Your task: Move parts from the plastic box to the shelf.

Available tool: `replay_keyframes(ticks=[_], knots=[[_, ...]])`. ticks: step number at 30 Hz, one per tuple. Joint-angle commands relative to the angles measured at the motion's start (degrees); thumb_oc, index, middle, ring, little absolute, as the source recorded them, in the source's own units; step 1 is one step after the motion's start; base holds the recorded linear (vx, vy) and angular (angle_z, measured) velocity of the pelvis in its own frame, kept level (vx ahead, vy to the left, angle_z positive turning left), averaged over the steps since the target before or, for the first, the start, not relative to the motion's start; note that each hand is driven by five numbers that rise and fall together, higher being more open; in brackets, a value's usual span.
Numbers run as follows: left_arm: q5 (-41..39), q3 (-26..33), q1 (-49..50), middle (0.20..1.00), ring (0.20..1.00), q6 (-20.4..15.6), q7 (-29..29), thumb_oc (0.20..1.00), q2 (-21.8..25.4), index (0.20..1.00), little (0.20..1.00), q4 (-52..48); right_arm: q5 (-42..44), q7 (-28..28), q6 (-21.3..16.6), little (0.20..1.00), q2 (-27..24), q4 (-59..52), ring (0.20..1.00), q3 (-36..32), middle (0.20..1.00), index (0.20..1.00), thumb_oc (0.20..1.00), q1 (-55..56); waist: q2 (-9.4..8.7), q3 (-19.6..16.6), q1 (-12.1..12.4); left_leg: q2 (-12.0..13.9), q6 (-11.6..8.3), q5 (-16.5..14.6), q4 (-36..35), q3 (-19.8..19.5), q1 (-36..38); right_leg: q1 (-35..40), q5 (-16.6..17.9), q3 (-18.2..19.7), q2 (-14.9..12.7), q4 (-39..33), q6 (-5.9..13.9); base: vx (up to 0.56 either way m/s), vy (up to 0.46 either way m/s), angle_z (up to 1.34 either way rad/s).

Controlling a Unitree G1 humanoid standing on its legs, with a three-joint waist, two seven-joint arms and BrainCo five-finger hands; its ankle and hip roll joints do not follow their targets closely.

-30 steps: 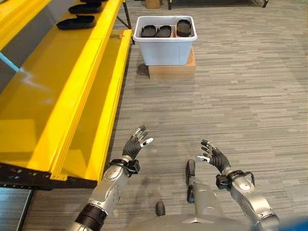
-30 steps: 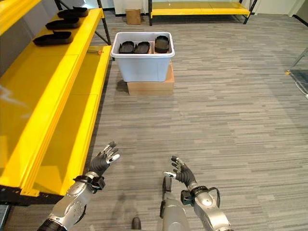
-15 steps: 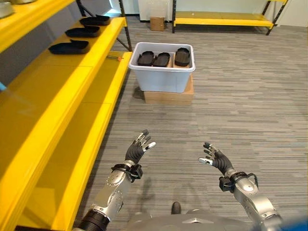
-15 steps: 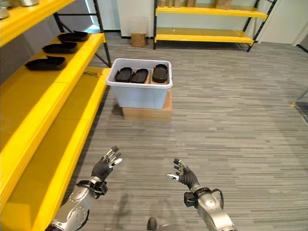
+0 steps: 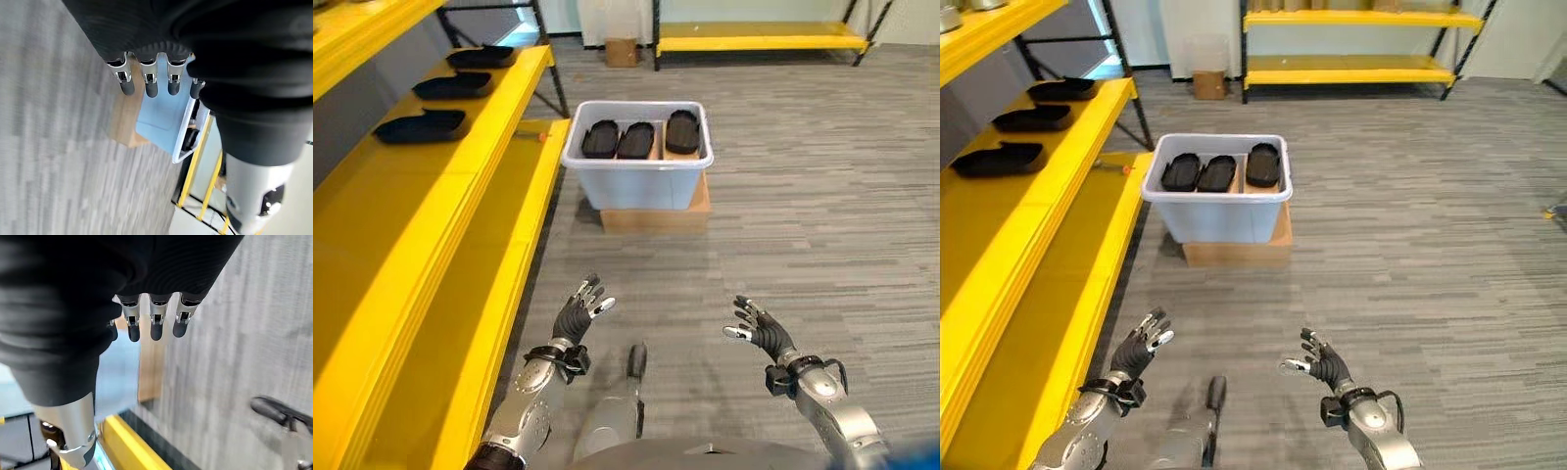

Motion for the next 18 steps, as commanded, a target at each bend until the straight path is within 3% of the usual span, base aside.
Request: replay_keyframes(ticks=[1,5,6,7,9,10,11,12,13,14,15,16,18], knots=[[1.41,0.52,-1.51,1.000,1.000,-3.51,-0.80,1.000,1.49,1.000,1.000,-3.28,-0.89,1.34,-1.81,1.000,0.99,-2.59,1.000,-0.95,1.000,1.000,1.000,-2.02,0.63,-1.88,1.06,1.72,-2.54,-2.38,0.19,0.46,1.26,-4.75,7.16,-1.48,-1.04,-0.22,3.42,0.29,0.237,-0.08],[0.82,0.96,-0.75,1.000,1.000,-3.60,-0.22,1.000,2.47,1.000,1.000,-3.91,-1.60,1.92,-1.82,1.000,1.52,-3.51,1.000,-0.38,1.000,1.000,1.000,-2.43,-0.62,-3.53,1.31,-0.84,0.21,-6.54,1.97,1.03,2.27,-7.24,12.20,-0.71,-3.67,6.15,6.15,0.27,0.232,0.02],[0.75,0.89,-0.87,1.000,1.000,-3.53,-0.05,1.000,2.75,1.000,1.000,-4.02,-1.87,1.88,-1.87,1.000,1.62,-3.48,1.000,-0.30,1.000,1.000,1.000,-2.57,-0.80,-3.61,1.36,-1.35,0.71,-7.37,2.25,1.02,2.55,-8.59,13.54,-0.49,-3.97,9.36,6.82,0.28,0.291,0.01],[1.17,0.97,-1.27,1.000,1.000,-3.44,0.48,1.000,3.14,1.000,1.000,-3.86,-2.65,1.95,-1.92,1.000,1.95,-3.35,1.000,-0.02,1.000,1.000,1.000,-2.81,-0.96,-3.29,0.98,-2.54,1.81,-8.86,2.54,0.63,3.82,-11.44,18.07,0.01,-4.20,16.21,8.35,0.24,0.268,0.08],[1.32,0.98,-1.27,1.000,1.000,-3.40,0.51,1.000,3.23,1.000,1.000,-3.87,-2.83,2.02,-1.91,1.000,2.20,-3.26,1.000,0.07,1.000,1.000,1.000,-2.74,-0.72,-3.17,0.87,-2.74,2.27,-9.34,2.21,0.33,4.81,-13.32,19.53,-0.52,-4.51,20.34,8.63,0.16,0.201,0.12],[2.16,0.77,-1.39,1.000,1.000,-3.23,0.58,1.000,3.43,1.000,1.000,-4.01,-3.48,2.08,-1.68,1.000,2.61,-2.65,1.000,0.41,1.000,1.000,1.000,-2.56,0.13,-2.16,0.27,-3.68,3.63,-10.52,1.13,-0.67,8.08,-17.71,26.21,-1.54,-5.13,28.98,9.11,0.18,0.222,0.00],[2.06,0.56,-1.57,1.000,1.000,-3.10,0.61,1.000,3.63,1.000,1.000,-4.06,-3.51,2.23,-1.71,1.000,2.64,-2.80,1.000,0.47,1.000,1.000,1.000,-2.39,0.91,-1.33,-0.24,-3.61,3.95,-10.74,0.57,-0.80,9.61,-19.41,28.33,-2.43,-5.55,33.27,9.31,0.18,0.221,0.01],[2.06,0.57,-1.59,1.000,1.000,-3.10,0.61,1.000,3.62,1.000,1.000,-4.06,-3.51,2.23,-1.71,1.000,2.63,-2.80,1.000,0.47,1.000,1.000,1.000,-2.41,0.85,-1.22,-0.28,-3.70,3.96,-10.70,0.53,-0.82,9.70,-19.40,28.23,-2.43,-5.64,33.46,9.34,0.21,0.195,0.12],[2.59,0.23,-1.96,1.000,1.000,-2.77,0.13,1.000,3.83,1.000,1.000,-3.93,-3.79,2.43,-1.56,1.000,2.70,-3.22,1.000,0.30,1.000,1.000,1.000,-1.80,2.49,0.02,-1.15,-2.80,4.25,-11.38,0.05,-1.32,12.09,-22.98,25.63,-4.96,-6.10,37.58,7.96,0.13,0.111,0.27],[2.60,0.23,-1.97,1.000,1.000,-2.77,0.13,1.000,3.81,1.000,1.000,-3.92,-3.79,2.43,-1.54,1.000,2.67,-3.25,1.000,0.29,1.000,1.000,1.000,-1.78,2.32,0.15,-1.27,-3.01,4.24,-11.40,0.03,-1.41,12.24,-22.93,25.32,-5.03,-6.33,37.92,7.94,0.21,0.157,0.29],[2.83,-0.05,-2.21,1.000,1.000,-2.67,-0.19,1.000,3.87,1.000,1.000,-3.97,-3.64,2.53,-1.54,1.000,2.64,-3.30,1.000,0.15,1.000,1.000,1.000,-1.44,3.16,0.47,-1.97,-2.51,4.22,-11.55,-0.53,-1.67,13.46,-25.72,22.88,-5.81,-5.68,37.41,7.18,0.21,0.062,0.35],[2.76,-0.28,-2.37,1.000,1.000,-2.55,-0.54,1.000,3.87,1.000,1.000,-3.81,-2.75,2.47,-1.56,1.000,2.58,-3.87,1.000,-0.08,1.000,1.000,1.000,-0.91,3.57,1.49,-3.18,-2.64,3.69,-11.99,-0.88,-2.51,15.64,-28.90,17.64,-6.95,-5.06,32.16,5.79,0.27,0.058,0.30],[2.62,-0.48,-2.43,1.000,1.000,-2.53,-0.69,1.000,3.84,1.000,1.000,-3.54,-2.21,2.36,-1.61,1.000,2.46,-3.64,1.000,-0.17,1.000,1.000,1.000,-0.82,3.74,1.89,-3.68,-2.68,3.38,-12.43,-0.69,-2.92,16.19,-28.77,16.60,-8.06,-5.11,27.87,5.25,0.17,-0.012,0.28]])
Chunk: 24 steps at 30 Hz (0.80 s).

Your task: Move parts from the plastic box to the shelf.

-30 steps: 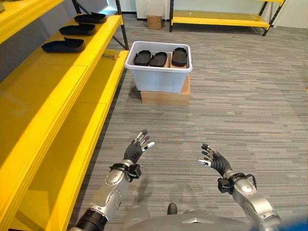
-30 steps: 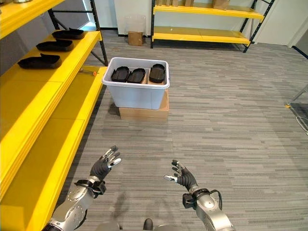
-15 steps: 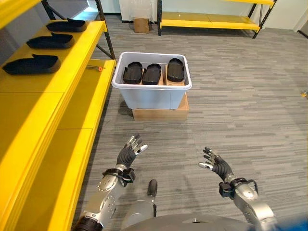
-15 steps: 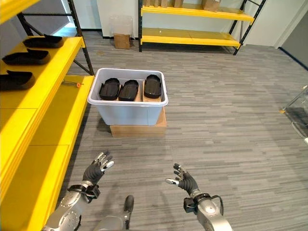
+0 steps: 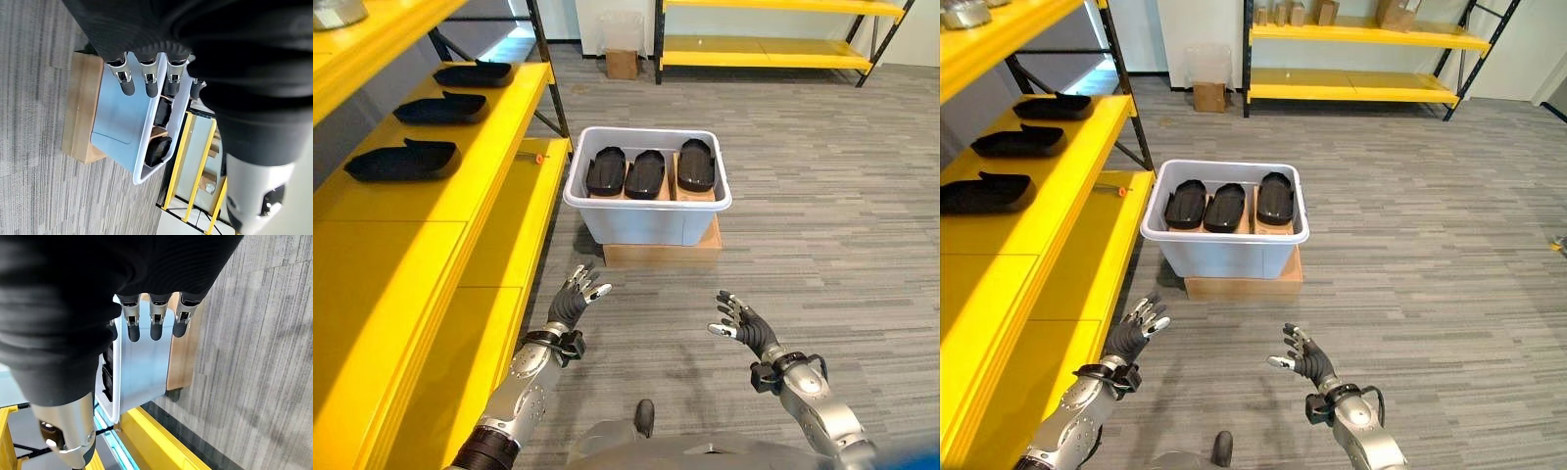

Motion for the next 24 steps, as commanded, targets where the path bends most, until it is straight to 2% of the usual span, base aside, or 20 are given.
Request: replay_keyframes(ticks=[1,2,3,5,6,7,8,11,13,14,15,16,18,21,24], knots=[[2.41,-0.09,0.90,1.000,1.000,-2.00,-1.23,1.000,1.67,1.000,1.000,-3.28,0.66,0.44,-2.16,1.000,0.21,-2.30,1.000,-0.36,1.000,1.000,1.000,-0.51,0.24,0.23,-1.52,1.00,-4.04,-3.68,-1.39,1.35,3.37,-2.14,11.71,-3.53,1.94,-21.95,-1.13,0.18,-0.064,0.24],[2.53,-0.08,0.80,1.000,1.000,-2.08,-1.24,1.000,1.33,1.000,1.000,-2.56,0.45,0.58,-2.03,1.000,-0.30,-2.41,1.000,0.12,1.000,1.000,1.000,-1.13,-0.31,0.57,-2.16,0.43,-4.37,-4.24,-1.60,0.64,4.71,-2.90,12.99,-1.65,3.05,-30.84,-0.65,0.18,-0.061,0.26],[2.53,-0.06,0.79,1.000,1.000,-2.09,-1.24,1.000,1.32,1.000,1.000,-2.55,0.45,0.57,-2.02,1.000,-0.31,-2.40,1.000,0.14,1.000,1.000,1.000,-1.15,-0.20,0.69,-2.13,0.57,-4.39,-4.30,-1.66,0.66,4.91,-2.59,13.13,-1.67,3.21,-31.18,-0.68,0.15,-0.066,0.12],[2.67,0.24,0.98,1.000,1.000,-2.31,-1.39,1.000,1.11,1.000,1.000,-2.37,-0.06,0.81,-1.97,1.000,-0.71,-2.48,1.000,0.72,1.000,1.000,1.000,-1.63,-0.64,0.84,-2.85,0.24,-4.58,-4.89,-2.26,0.04,6.18,-3.85,15.23,2.05,4.96,-39.88,-0.05,0.15,-0.063,0.11],[2.60,0.47,1.21,1.000,1.000,-2.55,-1.60,1.000,1.17,1.000,1.000,-2.73,-0.42,0.98,-1.86,1.000,-1.04,-2.68,1.000,0.82,1.000,1.000,1.000,-1.64,-0.84,0.98,-2.94,0.09,-4.75,-5.20,-2.29,-0.10,6.77,-4.36,16.62,2.55,4.68,-41.82,0.44,0.25,-0.102,0.23],[2.91,0.73,1.30,1.000,1.000,-2.82,-1.72,1.000,0.95,1.000,1.000,-2.76,-0.94,0.93,-1.77,1.000,-1.19,-2.91,1.000,0.85,1.000,1.000,1.000,-1.71,-0.94,1.20,-2.98,-0.06,-4.91,-6.19,-2.14,-0.17,7.66,-5.19,19.16,2.16,3.83,-46.74,1.18,0.24,-0.106,0.18],[3.05,0.97,1.35,1.000,1.000,-2.85,-1.59,1.000,0.84,1.000,1.000,-2.69,-1.24,0.89,-1.78,1.000,-1.22,-3.00,1.000,0.79,1.000,1.000,1.000,-1.78,-0.98,1.10,-2.80,-0.10,-4.95,-6.73,-2.16,0.11,8.16,-5.53,19.84,0.45,3.40,-48.31,1.53,0.18,-0.082,0.16],[3.46,1.29,1.62,1.000,1.000,-2.61,-1.96,1.000,0.70,1.000,1.000,-2.69,-1.63,0.91,-1.65,1.000,-1.29,-3.13,1.000,0.60,1.000,1.000,1.000,-1.65,-1.05,0.70,-2.76,-0.19,-5.03,-7.99,-2.38,0.37,9.47,-5.07,20.58,-1.70,3.17,-49.80,1.92,0.19,-0.082,-0.06],[2.79,1.43,1.99,1.000,1.000,-2.18,-2.50,1.000,0.04,1.000,1.000,-2.45,-1.64,0.90,-1.64,1.000,-1.38,-3.02,1.000,-0.05,1.000,1.000,1.000,-1.07,-1.66,-0.64,-2.95,-0.29,-5.28,-10.30,-2.11,0.41,10.98,-4.03,21.37,-1.75,3.00,-50.86,1.76,0.26,-0.112,-0.05],[2.78,1.42,2.02,1.000,1.000,-2.18,-2.50,1.000,0.04,1.000,1.000,-2.45,-1.64,0.90,-1.63,1.000,-1.39,-3.05,1.000,-0.06,1.000,1.000,1.000,-1.02,-1.62,-0.61,-2.95,-0.24,-5.29,-10.36,-2.07,0.39,11.04,-3.89,21.40,-1.79,3.04,-50.97,1.75,0.38,-0.157,-0.06],[2.54,1.20,2.31,1.000,1.000,-1.90,-2.97,1.000,-1.05,1.000,1.000,-2.05,-1.49,0.98,-1.71,1.000,-1.61,-3.04,1.000,-0.68,1.000,1.000,1.000,-0.26,-2.01,-2.31,-3.15,0.59,-5.83,-12.73,-1.16,0.33,13.01,-1.74,22.12,-2.35,3.35,-51.44,1.15,0.37,-0.161,0.03],[2.41,1.27,2.62,1.000,1.000,-2.01,-2.98,1.000,-1.37,1.000,1.000,-2.07,-1.52,0.84,-1.73,1.000,-1.85,-3.00,1.000,-1.09,1.000,1.000,1.000,-0.01,-2.00,-2.85,-3.26,1.22,-6.21,-13.32,-0.78,0.29,13.54,-1.02,22.06,-2.65,3.53,-51.23,0.81,0.47,-0.232,0.06],[1.68,1.29,2.37,1.000,1.000,-2.25,-2.41,1.000,-1.91,1.000,1.000,-2.03,-1.48,0.34,-1.98,1.000,-2.19,-3.16,1.000,-1.67,1.000,1.000,1.000,-0.23,-1.74,-3.37,-3.59,2.73,-7.08,-13.57,0.65,-0.12,14.02,-1.15,20.94,-3.10,4.35,-48.68,0.00,0.29,-0.194,0.17],[0.91,1.05,2.05,1.000,1.000,-2.30,-2.27,1.000,-2.25,1.000,1.000,-1.77,-0.83,-0.25,-2.43,1.000,-2.73,-3.13,1.000,-2.38,1.000,1.000,1.000,-0.75,-0.91,-3.81,-3.81,5.29,-8.65,-13.42,1.18,-0.09,15.13,-1.61,17.30,-4.65,5.25,-44.58,-1.24,0.28,-0.175,0.17],[-0.11,0.65,1.28,1.000,1.000,-2.40,-1.62,1.000,-2.31,1.000,1.000,-1.24,0.17,-0.67,-2.90,1.000,-2.69,-2.72,1.000,-2.89,1.000,1.000,1.000,-1.07,-0.54,-4.18,-4.41,8.50,-11.17,-10.62,3.66,0.12,15.57,-1.12,13.39,-5.95,6.41,-41.30,-2.66,0.33,-0.211,0.18]])
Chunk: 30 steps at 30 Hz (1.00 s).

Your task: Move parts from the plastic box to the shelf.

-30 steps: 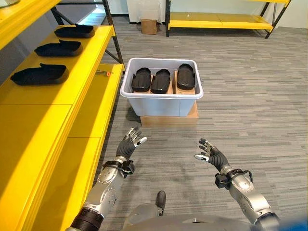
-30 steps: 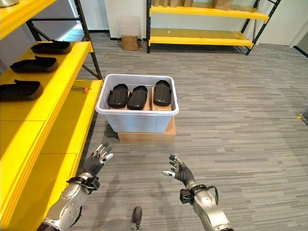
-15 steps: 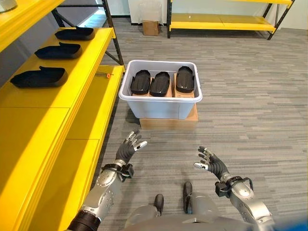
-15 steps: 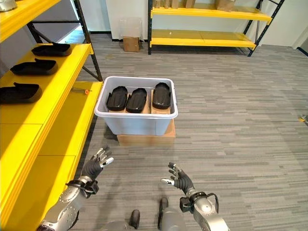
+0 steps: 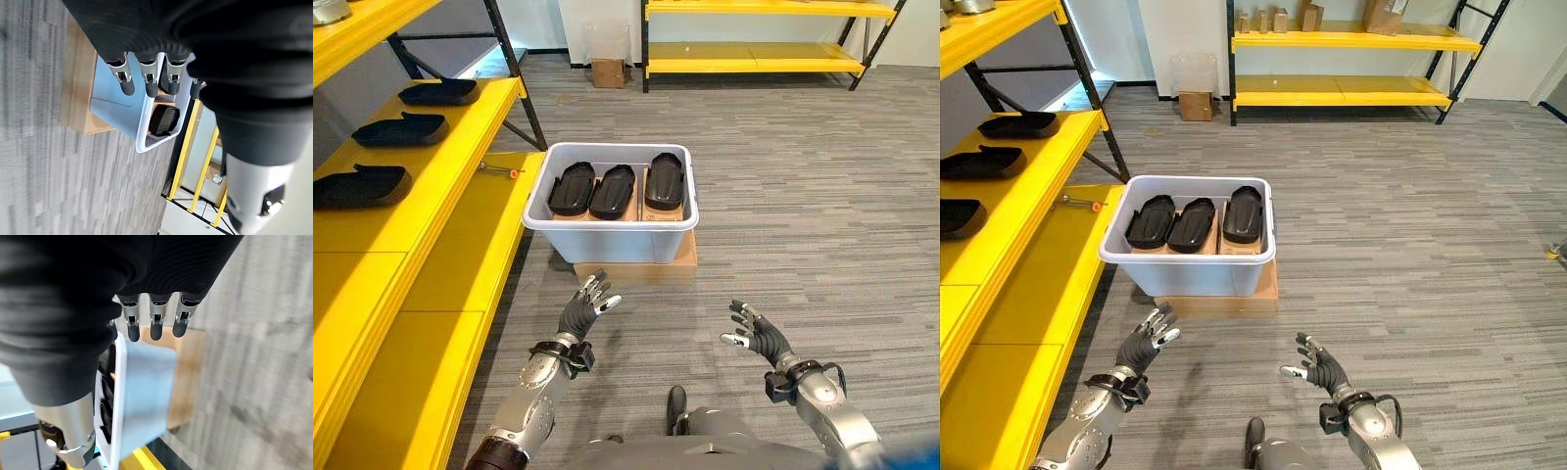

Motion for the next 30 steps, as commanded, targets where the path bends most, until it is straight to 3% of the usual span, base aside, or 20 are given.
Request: replay_keyframes(ticks=[1,4,6,7,8,9,11,13,14,15,16,19,24,30], knots=[[-1.50,1.11,-1.06,1.000,1.000,-2.54,0.14,1.000,0.69,1.000,1.000,-1.98,1.80,-0.48,-3.62,1.000,0.13,-2.33,1.000,-0.37,1.000,1.000,1.000,-1.35,-0.71,-1.56,-0.49,-1.85,-1.61,0.72,2.81,2.48,8.59,-0.26,5.63,1.55,-2.68,-5.20,5.85,0.25,-0.167,0.20],[-2.33,1.55,-0.41,1.000,1.000,-2.71,0.29,1.000,0.65,1.000,1.000,-2.16,2.30,-0.30,-3.58,1.000,-0.58,-2.18,1.000,-0.01,1.000,1.000,1.000,-1.29,-1.11,-1.53,0.08,-1.23,-3.20,5.28,10.82,2.86,5.74,2.26,3.89,2.01,-1.32,-6.18,4.46,0.18,-0.123,0.21],[-2.98,1.83,0.15,1.000,1.000,-2.73,0.32,1.000,0.55,1.000,1.000,-2.27,2.57,-0.14,-3.60,1.000,-1.10,-2.02,1.000,0.64,1.000,1.000,1.000,-1.53,-2.15,-0.36,1.20,-2.13,-4.21,10.40,24.47,3.59,-0.76,5.08,2.87,2.89,-0.82,-7.23,3.07,0.14,-0.183,0.11],[-3.59,1.85,0.41,1.000,1.000,-2.75,0.40,1.000,1.07,1.000,1.000,-2.93,2.80,-0.06,-3.73,1.000,-1.92,-2.41,1.000,0.78,1.000,1.000,1.000,-1.51,-3.49,2.05,2.68,-3.94,-5.27,14.55,36.10,3.25,-6.88,7.40,2.32,3.48,-1.17,-8.03,1.97,0.02,-0.130,0.07],[-3.60,1.85,0.37,1.000,1.000,-2.74,0.41,1.000,1.10,1.000,1.000,-2.95,2.80,-0.05,-3.73,1.000,-1.90,-2.40,1.000,0.75,1.000,1.000,1.000,-1.54,-3.35,2.09,2.60,-3.85,-5.28,14.36,36.64,3.12,-7.20,7.34,2.36,3.35,-1.04,-8.03,1.96,0.08,-0.181,-0.28],[-3.73,1.82,0.60,1.000,1.000,-2.54,0.45,1.000,1.36,1.000,1.000,-3.67,2.74,-0.47,-3.64,1.000,-2.33,-2.60,1.000,0.66,1.000,1.000,1.000,-1.51,-4.48,3.63,3.55,-3.97,-3.43,12.87,37.76,5.18,-11.80,9.01,2.03,3.74,-1.56,-9.10,1.49,0.08,-0.100,-0.25],[-4.04,1.76,0.68,1.000,1.000,-2.48,0.88,1.000,1.48,1.000,1.000,-3.64,2.72,-1.13,-3.81,1.000,-2.46,-2.38,1.000,0.81,1.000,1.000,1.000,-2.03,-5.03,5.02,5.08,-4.67,-1.47,8.25,32.02,6.41,-17.45,10.80,1.88,4.32,-1.99,-10.22,2.10,0.12,-0.058,-0.04],[-3.83,1.91,1.67,1.000,1.000,-2.48,0.53,1.000,1.62,1.000,1.000,-3.66,2.34,-0.86,-4.03,1.000,-2.65,-2.40,1.000,0.78,1.000,1.000,1.000,-1.78,-5.23,5.10,5.60,-4.50,-0.78,6.82,24.98,5.81,-17.96,11.46,1.28,5.01,-1.95,-10.62,2.54,0.15,0.032,-0.24],[-3.78,1.97,1.93,1.000,1.000,-2.54,0.56,1.000,1.70,1.000,1.000,-3.63,2.11,-0.99,-4.25,1.000,-2.61,-2.14,1.000,0.77,1.000,1.000,1.000,-1.48,-5.19,5.06,5.75,-3.09,-1.18,8.69,15.50,5.77,-18.28,12.18,0.79,5.04,-1.87,-11.04,2.78,0.19,0.056,-0.28],[-3.60,1.88,2.15,1.000,1.000,-2.47,0.47,1.000,1.75,1.000,1.000,-3.53,2.05,-0.93,-4.20,1.000,-2.60,-2.01,1.000,0.69,1.000,1.000,1.000,-1.14,-4.93,4.96,5.85,-2.28,-1.49,10.12,11.47,5.41,-18.30,12.81,0.55,4.96,-1.55,-11.16,2.75,0.19,0.067,-0.08],[-3.15,1.80,2.16,1.000,1.000,-2.55,0.49,1.000,1.80,1.000,1.000,-3.38,1.84,-0.93,-4.35,1.000,-2.57,-1.91,1.000,0.80,1.000,1.000,1.000,-1.03,-4.47,4.99,6.12,-1.22,-2.13,14.36,4.46,4.43,-18.64,13.61,-0.08,5.29,-0.98,-11.60,2.62,0.19,0.074,0.06],[-2.84,1.82,1.58,1.000,1.000,-2.48,0.10,1.000,1.47,1.000,1.000,-1.95,1.59,-0.66,-4.37,1.000,-2.71,-1.36,1.000,0.84,1.000,1.000,1.000,-0.76,-3.22,5.04,6.59,0.47,-3.66,19.65,-5.51,4.16,-19.03,16.30,-1.90,6.77,0.17,-11.90,2.46,0.23,0.130,0.05],[-3.65,2.06,1.76,1.000,1.000,-2.58,0.01,1.000,0.93,1.000,1.000,-1.21,1.32,0.43,-3.72,1.000,-1.50,-1.34,1.000,1.12,1.000,1.000,1.000,0.08,-2.79,2.90,6.72,0.31,-3.10,19.43,-5.45,3.18,-16.32,19.07,-3.62,7.55,-0.90,-11.75,3.19,0.24,0.165,-0.33],[-4.04,2.81,1.42,1.000,1.000,-3.15,0.90,1.000,2.00,1.000,1.000,-1.81,0.73,0.66,-3.45,1.000,-0.09,-1.85,1.000,1.12,1.000,1.000,1.000,-0.64,-3.97,1.10,7.16,-3.45,-0.04,12.76,1.69,7.08,-16.66,20.24,-3.30,7.75,-6.70,-10.09,6.68,0.26,0.233,-0.16]])
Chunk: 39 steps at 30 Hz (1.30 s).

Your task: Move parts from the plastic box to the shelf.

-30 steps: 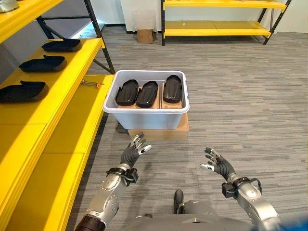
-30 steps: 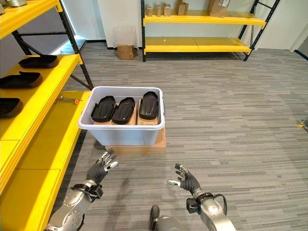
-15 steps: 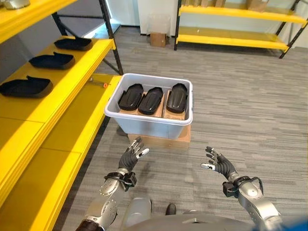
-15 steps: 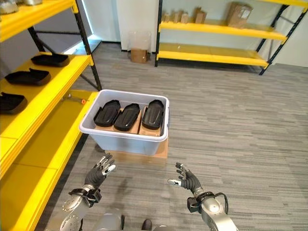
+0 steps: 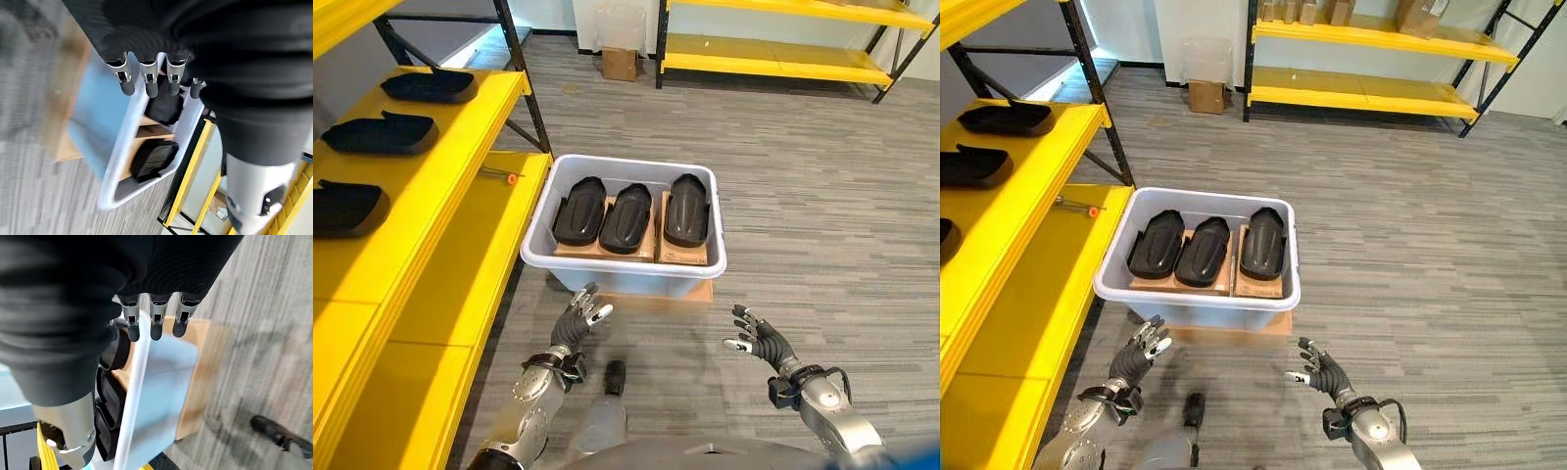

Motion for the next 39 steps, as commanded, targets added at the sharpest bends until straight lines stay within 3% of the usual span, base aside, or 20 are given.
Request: replay_keyframes(ticks=[1,2,3,8,9,10,12,13,15,16,17,19,20,21,24,26,27,32,39], knots=[[-1.80,1.67,-0.10,1.000,1.000,-2.89,0.37,1.000,0.22,1.000,1.000,-3.32,0.30,0.39,-2.28,1.000,0.22,-2.10,1.000,-0.23,1.000,1.000,1.000,-2.53,0.85,-2.03,0.98,2.54,-0.02,-4.75,3.54,0.08,-1.64,-1.05,4.51,0.74,-0.32,0.86,2.42,0.15,0.146,-0.02],[-1.80,1.67,-0.10,1.000,1.000,-2.89,0.37,1.000,0.22,1.000,1.000,-3.32,0.30,0.39,-2.28,1.000,0.22,-2.10,1.000,-0.23,1.000,1.000,1.000,-2.53,0.84,-2.03,1.00,2.54,-0.01,-4.76,3.54,0.10,-1.64,-1.06,4.51,0.76,-0.32,0.87,2.42,0.21,0.204,-0.12],[-1.85,1.84,-0.06,1.000,1.000,-2.87,0.60,1.000,0.74,1.000,1.000,-3.92,-0.31,0.55,-2.26,1.000,0.83,-1.68,1.000,-0.10,1.000,1.000,1.000,-3.27,0.79,-2.94,1.19,1.06,1.22,-6.64,3.57,1.17,-0.58,-1.87,5.98,1.20,-2.28,2.20,4.18,0.21,0.204,-0.13],[-1.68,1.58,-0.80,1.000,1.000,-2.77,0.81,1.000,1.43,1.000,1.000,-4.13,-0.69,0.75,-2.16,1.000,1.42,-1.47,1.000,0.14,1.000,1.000,1.000,-3.73,0.78,-3.45,0.93,-0.87,2.58,-9.47,5.57,1.75,-0.11,-3.95,8.49,1.46,-4.13,6.86,5.80,0.20,0.197,-0.17],[-1.49,1.44,-0.95,1.000,1.000,-2.68,0.87,1.000,1.56,1.000,1.000,-4.32,-0.74,0.82,-2.13,1.000,1.57,-1.48,1.000,0.20,1.000,1.000,1.000,-3.71,0.89,-3.49,0.73,-1.49,3.10,-10.14,5.81,1.57,0.50,-4.87,9.81,1.63,-4.39,9.43,6.20,0.15,0.187,-0.04],[-1.14,1.10,-1.28,1.000,1.000,-2.58,1.01,1.000,1.94,1.000,1.000,-4.48,-0.87,0.75,-2.15,1.000,2.03,-1.30,1.000,0.48,1.000,1.000,1.000,-3.68,1.43,-3.03,0.24,-2.36,4.28,-10.77,5.55,0.93,2.08,-8.84,14.31,2.01,-4.83,17.98,6.47,0.15,0.187,-0.08],[-1.14,1.10,-1.29,1.000,1.000,-2.58,1.01,1.000,1.94,1.000,1.000,-4.47,-0.88,0.75,-2.16,1.000,2.04,-1.28,1.000,0.48,1.000,1.000,1.000,-3.70,1.39,-3.10,0.31,-2.40,4.31,-10.76,5.55,1.02,1.98,-9.10,14.20,2.14,-4.88,18.26,6.50,0.07,0.131,0.02],[-0.81,0.75,-1.69,1.000,1.000,-2.50,1.02,1.000,2.44,1.000,1.000,-4.48,-0.88,0.69,-2.15,1.000,2.28,-1.54,1.000,0.77,1.000,1.000,1.000,-3.71,2.59,-1.81,-0.71,-2.89,5.53,-11.07,4.74,0.44,4.21,-12.96,19.81,2.29,-5.23,26.80,6.14,0.07,0.141,0.20],[-0.44,0.41,-1.97,1.000,1.000,-2.25,0.94,1.000,2.71,1.000,1.000,-4.45,-0.88,0.83,-2.18,1.000,2.43,-1.73,1.000,0.96,1.000,1.000,1.000,-3.66,3.25,-1.02,-1.49,-2.70,5.82,-11.06,4.05,0.03,5.39,-14.39,19.52,2.24,-4.73,30.19,5.71,0.14,0.166,0.20],[0.20,0.08,-1.89,1.000,1.000,-2.05,0.42,1.000,2.88,1.000,1.000,-4.32,-0.58,0.97,-2.17,1.000,2.46,-1.96,1.000,1.00,1.000,1.000,1.000,-3.17,4.55,-0.32,-2.44,-2.15,6.14,-11.24,3.02,-0.85,7.27,-18.44,16.21,2.09,-2.78,31.97,4.58,0.23,0.139,0.08],[0.22,-0.37,-1.88,1.000,1.000,-2.02,-0.10,1.000,2.92,1.000,1.000,-4.23,-0.20,1.14,-2.16,1.000,2.24,-1.98,1.000,1.09,1.000,1.000,1.000,-2.84,4.86,0.05,-3.32,-2.09,5.87,-11.16,1.85,-1.20,8.80,-19.83,12.50,1.25,-1.17,29.27,3.60,0.22,0.078,0.00],[0.04,-0.35,-1.58,1.000,1.000,-1.85,-0.33,1.000,3.16,1.000,1.000,-4.58,0.53,1.04,-2.03,1.000,2.32,-2.43,1.000,1.01,1.000,1.000,1.000,-2.52,4.89,0.37,-3.51,-2.19,5.54,-11.22,1.19,-1.04,9.75,-21.04,11.93,-0.86,-1.78,24.01,3.42,0.13,-0.010,0.13],[0.03,-0.34,-1.56,1.000,1.000,-1.84,-0.33,1.000,3.16,1.000,1.000,-4.59,0.53,1.04,-2.02,1.000,2.32,-2.45,1.000,1.01,1.000,1.000,1.000,-2.51,4.99,0.53,-3.65,-2.09,5.50,-11.23,1.10,-1.22,10.01,-20.63,11.98,-1.08,-1.70,23.72,3.39,0.12,-0.059,0.35],[-0.52,0.05,-1.13,1.000,1.000,-1.96,-0.34,1.000,3.25,1.000,1.000,-4.90,0.42,0.84,-2.03,1.000,2.07,-3.18,1.000,1.04,1.000,1.000,1.000,-2.90,5.30,1.20,-3.69,-1.61,4.96,-11.61,0.25,-1.07,11.39,-21.24,13.45,-3.33,-3.73,15.34,4.21,0.13,-0.086,0.21],[-0.57,0.63,-0.67,1.000,1.000,-2.24,-0.56,1.000,3.20,1.000,1.000,-4.97,-0.53,0.87,-1.92,1.000,1.56,-3.61,1.000,1.40,1.000,1.000,1.000,-3.66,4.87,1.74,-3.67,-1.13,3.97,-12.70,0.40,-0.76,12.75,-21.62,16.37,-4.00,-5.52,5.53,5.76,0.15,-0.126,-0.02],[-0.09,0.57,-0.27,1.000,1.000,-2.16,-0.90,1.000,2.31,1.000,1.000,-4.52,-0.81,1.01,-1.73,1.000,1.29,-4.11,1.000,1.31,1.000,1.000,1.000,-3.35,3.58,0.99,-3.87,-1.29,3.49,-14.08,0.58,-1.06,13.84,-19.46,16.77,-2.23,-4.99,3.99,5.77,0.19,-0.197,0.10],[-0.09,0.81,0.00,1.000,1.000,-2.09,-1.13,1.000,1.85,1.000,1.000,-4.60,-0.76,1.25,-1.81,1.000,1.15,-4.38,1.000,1.23,1.000,1.000,1.000,-3.21,3.31,0.10,-3.57,-0.99,3.10,-14.55,0.35,-0.88,14.30,-18.29,16.57,-3.10,-4.90,3.12,5.67,0.24,-0.227,0.18],[-1.53,1.36,1.22,1.000,1.000,-2.06,-0.85,1.000,0.55,1.000,1.000,-4.82,-0.52,0.71,-2.52,1.000,-0.34,-5.76,1.000,0.11,1.000,1.000,1.000,-3.26,3.10,-1.91,-3.43,1.68,0.90,-15.45,1.07,-0.83,14.61,-14.83,14.32,-5.85,-3.28,1.96,4.22,0.15,-0.195,0.06],[-1.41,1.75,1.90,1.000,1.000,-2.20,-0.62,1.000,0.64,1.000,1.000,-5.45,0.23,0.69,-2.81,1.000,-1.40,-7.52,1.000,-0.79,1.000,1.000,1.000,-2.90,3.46,-2.43,-3.58,4.20,-0.57,-14.87,0.27,-0.96,15.14,-14.02,11.78,-5.97,-1.37,2.08,2.97,0.07,-0.124,0.03]])
